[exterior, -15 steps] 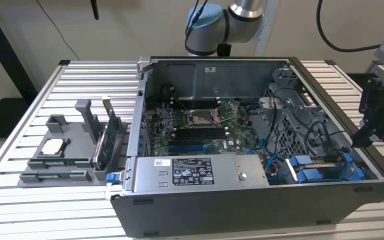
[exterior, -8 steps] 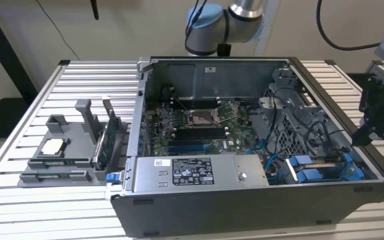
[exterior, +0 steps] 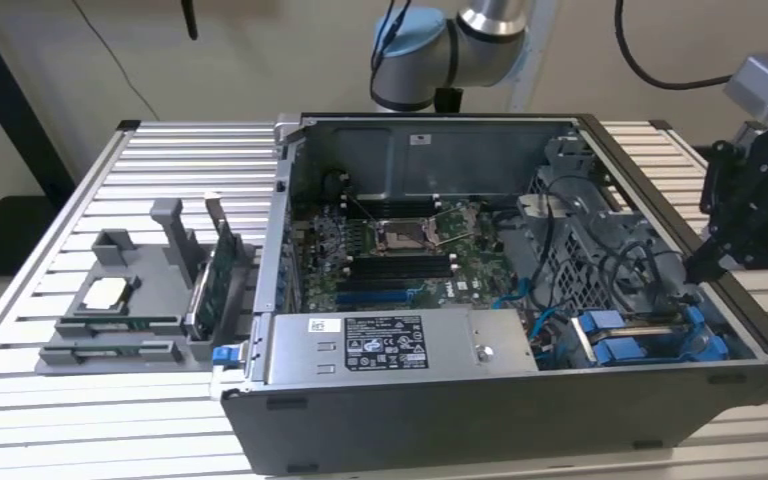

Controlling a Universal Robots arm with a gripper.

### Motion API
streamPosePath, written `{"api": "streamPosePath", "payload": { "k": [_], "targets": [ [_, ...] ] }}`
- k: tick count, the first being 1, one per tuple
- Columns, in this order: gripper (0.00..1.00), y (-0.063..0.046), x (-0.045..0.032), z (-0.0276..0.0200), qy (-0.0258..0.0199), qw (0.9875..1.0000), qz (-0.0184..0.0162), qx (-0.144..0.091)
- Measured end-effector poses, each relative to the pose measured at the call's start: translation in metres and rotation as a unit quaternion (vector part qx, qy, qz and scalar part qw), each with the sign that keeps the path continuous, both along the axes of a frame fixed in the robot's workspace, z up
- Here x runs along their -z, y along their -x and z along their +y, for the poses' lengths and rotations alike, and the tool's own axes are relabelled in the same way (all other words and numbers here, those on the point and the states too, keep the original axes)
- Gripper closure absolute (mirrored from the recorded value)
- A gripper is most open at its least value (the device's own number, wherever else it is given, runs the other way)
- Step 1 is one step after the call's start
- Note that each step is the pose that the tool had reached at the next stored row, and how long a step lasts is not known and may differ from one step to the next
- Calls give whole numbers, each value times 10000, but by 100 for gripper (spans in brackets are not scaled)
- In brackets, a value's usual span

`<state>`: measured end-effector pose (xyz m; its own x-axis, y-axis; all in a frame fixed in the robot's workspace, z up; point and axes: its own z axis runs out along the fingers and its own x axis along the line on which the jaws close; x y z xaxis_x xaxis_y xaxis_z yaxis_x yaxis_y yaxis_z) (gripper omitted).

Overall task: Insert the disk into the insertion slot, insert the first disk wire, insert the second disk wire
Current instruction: 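Insert the second disk wire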

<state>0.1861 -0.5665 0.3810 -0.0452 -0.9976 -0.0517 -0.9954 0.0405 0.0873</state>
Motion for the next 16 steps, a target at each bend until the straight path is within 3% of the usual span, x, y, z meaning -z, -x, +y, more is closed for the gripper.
{"api": "streamPosePath", "payload": {
  "k": [10, 16],
  "targets": [
    [84, 212, -117, 50, -57, 10000, -26, 4],
    [84, 377, -133, 51, -65, 10000, -54, 4]
  ]
}}
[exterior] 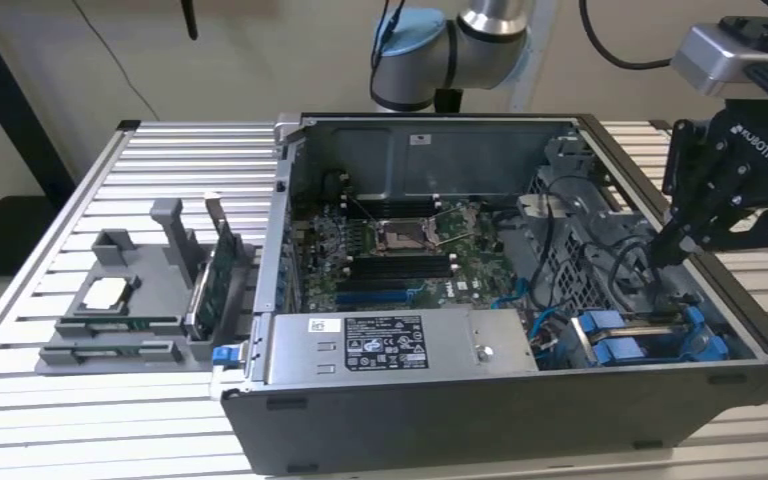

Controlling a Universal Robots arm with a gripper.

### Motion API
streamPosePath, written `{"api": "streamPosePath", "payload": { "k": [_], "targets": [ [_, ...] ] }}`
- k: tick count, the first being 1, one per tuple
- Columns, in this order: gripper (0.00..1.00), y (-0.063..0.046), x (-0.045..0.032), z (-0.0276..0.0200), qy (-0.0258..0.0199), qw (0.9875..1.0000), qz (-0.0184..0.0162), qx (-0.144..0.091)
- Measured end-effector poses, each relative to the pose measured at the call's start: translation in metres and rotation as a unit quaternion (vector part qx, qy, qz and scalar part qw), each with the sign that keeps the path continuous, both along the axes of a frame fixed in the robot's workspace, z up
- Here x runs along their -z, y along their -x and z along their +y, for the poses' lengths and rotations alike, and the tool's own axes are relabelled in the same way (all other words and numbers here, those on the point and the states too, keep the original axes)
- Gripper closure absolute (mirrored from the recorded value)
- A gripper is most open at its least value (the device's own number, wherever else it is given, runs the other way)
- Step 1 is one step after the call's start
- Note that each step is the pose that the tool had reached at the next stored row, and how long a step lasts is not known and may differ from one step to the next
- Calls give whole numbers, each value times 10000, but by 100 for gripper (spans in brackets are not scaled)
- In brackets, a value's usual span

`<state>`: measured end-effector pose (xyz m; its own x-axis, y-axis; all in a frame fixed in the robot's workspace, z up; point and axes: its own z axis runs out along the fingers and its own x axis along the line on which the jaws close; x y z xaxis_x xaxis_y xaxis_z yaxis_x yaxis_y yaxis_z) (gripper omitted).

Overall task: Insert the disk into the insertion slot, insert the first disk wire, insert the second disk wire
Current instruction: 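Insert the second disk wire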

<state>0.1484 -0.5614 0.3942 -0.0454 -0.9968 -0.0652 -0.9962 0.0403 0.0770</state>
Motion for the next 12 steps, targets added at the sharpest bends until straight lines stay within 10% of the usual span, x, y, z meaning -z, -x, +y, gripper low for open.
{"api": "streamPosePath", "payload": {
  "k": [12],
  "targets": [
    [84, 40, 0, -36, 0, 10000, -4, -5]
  ]
}}
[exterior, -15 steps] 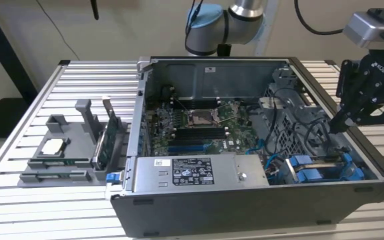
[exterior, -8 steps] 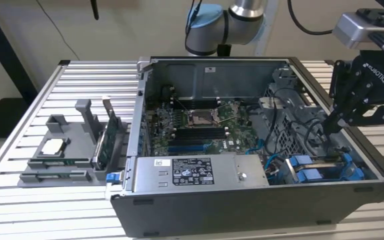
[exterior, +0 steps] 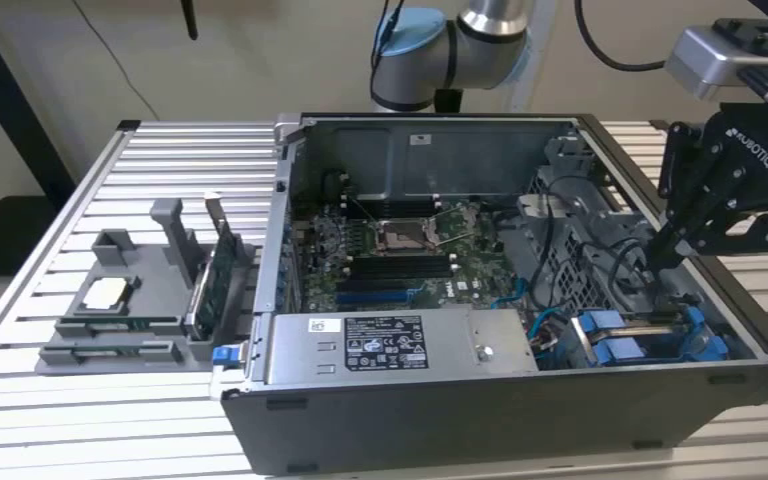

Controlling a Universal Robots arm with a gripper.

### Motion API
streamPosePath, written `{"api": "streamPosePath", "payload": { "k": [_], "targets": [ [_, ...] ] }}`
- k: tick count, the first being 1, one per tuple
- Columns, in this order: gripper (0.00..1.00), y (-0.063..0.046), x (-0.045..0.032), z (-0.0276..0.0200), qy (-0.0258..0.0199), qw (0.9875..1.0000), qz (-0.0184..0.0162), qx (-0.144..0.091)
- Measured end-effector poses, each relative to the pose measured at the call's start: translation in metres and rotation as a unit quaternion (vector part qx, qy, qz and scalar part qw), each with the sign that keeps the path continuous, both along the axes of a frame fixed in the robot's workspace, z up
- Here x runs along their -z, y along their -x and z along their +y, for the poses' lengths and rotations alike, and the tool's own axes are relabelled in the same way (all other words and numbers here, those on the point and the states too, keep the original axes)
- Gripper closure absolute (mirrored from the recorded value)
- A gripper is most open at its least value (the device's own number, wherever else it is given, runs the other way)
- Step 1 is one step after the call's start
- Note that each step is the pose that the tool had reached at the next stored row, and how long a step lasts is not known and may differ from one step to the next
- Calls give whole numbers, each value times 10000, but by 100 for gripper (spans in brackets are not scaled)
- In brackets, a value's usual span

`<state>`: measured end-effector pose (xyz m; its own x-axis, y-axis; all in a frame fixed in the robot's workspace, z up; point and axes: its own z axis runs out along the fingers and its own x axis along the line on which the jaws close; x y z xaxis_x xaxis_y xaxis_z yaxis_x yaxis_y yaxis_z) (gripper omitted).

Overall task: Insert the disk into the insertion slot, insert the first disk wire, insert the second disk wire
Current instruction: 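Insert the second disk wire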

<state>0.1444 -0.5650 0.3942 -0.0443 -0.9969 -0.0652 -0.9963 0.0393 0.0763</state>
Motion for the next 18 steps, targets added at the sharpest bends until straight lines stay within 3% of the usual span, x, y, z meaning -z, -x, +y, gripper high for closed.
{"api": "streamPosePath", "payload": {
  "k": [9, 18],
  "targets": [
    [84, 0, 31, -13, 4, 10000, 0, 0],
    [84, 0, 131, -63, 3, 10000, 0, 0]
  ]
}}
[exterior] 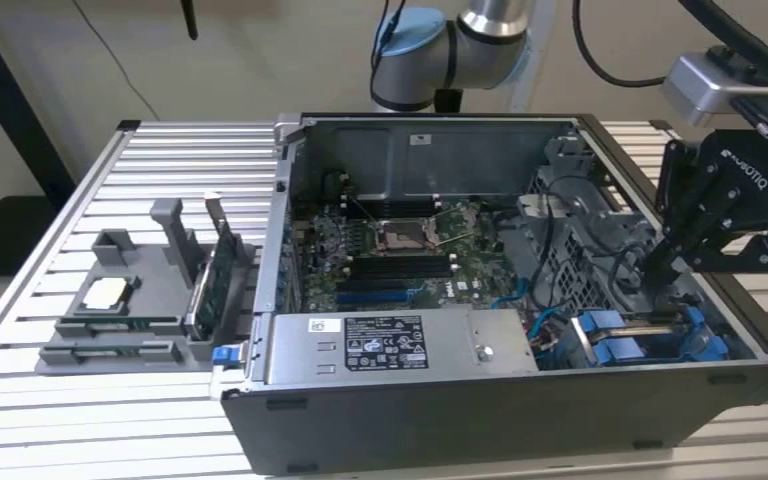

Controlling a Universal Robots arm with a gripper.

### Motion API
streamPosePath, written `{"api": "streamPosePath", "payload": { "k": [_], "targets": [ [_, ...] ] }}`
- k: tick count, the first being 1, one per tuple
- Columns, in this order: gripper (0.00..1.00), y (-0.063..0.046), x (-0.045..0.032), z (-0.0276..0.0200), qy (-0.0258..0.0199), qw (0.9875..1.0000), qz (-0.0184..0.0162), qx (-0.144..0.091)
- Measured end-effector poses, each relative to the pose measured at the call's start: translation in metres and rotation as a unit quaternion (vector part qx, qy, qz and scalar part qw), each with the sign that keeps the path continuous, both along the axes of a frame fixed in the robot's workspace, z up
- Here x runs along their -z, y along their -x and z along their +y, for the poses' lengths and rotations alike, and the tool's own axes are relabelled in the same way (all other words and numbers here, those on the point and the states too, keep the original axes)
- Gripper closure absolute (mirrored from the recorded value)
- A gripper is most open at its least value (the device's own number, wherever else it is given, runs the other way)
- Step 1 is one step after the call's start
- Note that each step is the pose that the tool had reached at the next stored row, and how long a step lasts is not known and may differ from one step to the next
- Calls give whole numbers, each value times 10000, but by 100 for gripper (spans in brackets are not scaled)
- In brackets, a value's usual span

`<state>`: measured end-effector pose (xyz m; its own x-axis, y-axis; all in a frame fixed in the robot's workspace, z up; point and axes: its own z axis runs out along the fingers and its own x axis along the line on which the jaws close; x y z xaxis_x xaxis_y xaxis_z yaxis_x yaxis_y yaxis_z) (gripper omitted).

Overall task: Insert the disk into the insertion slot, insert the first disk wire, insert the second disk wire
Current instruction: 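Insert the second disk wire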

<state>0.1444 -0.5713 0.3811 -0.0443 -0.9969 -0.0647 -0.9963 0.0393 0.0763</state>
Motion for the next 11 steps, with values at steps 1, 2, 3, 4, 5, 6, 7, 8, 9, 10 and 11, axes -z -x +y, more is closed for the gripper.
{"api": "streamPosePath", "payload": {
  "k": [1, 2, 3, 4, 5, 6, 7, 8, 9, 10, 11],
  "targets": [
    [84, 0, 11, -3, 0, 10000, 0, 0],
    [84, 0, 24, -7, 0, 10000, 0, 0],
    [84, 0, 36, -9, 0, 10000, 0, 0],
    [84, 0, 48, -12, 0, 10000, 0, 0],
    [84, 0, 59, -14, 0, 10000, 0, 0],
    [84, 0, 71, -17, 0, 10000, 0, 0],
    [84, 0, 83, -21, 0, 10000, 0, 0],
    [84, 0, 96, -24, 0, 10000, 0, 0],
    [84, 0, 110, -28, 0, 10000, 0, 0],
    [84, 0, 123, -33, 0, 10000, 0, 0],
    [84, 0, 136, -38, 0, 10000, 0, 0]
  ]
}}
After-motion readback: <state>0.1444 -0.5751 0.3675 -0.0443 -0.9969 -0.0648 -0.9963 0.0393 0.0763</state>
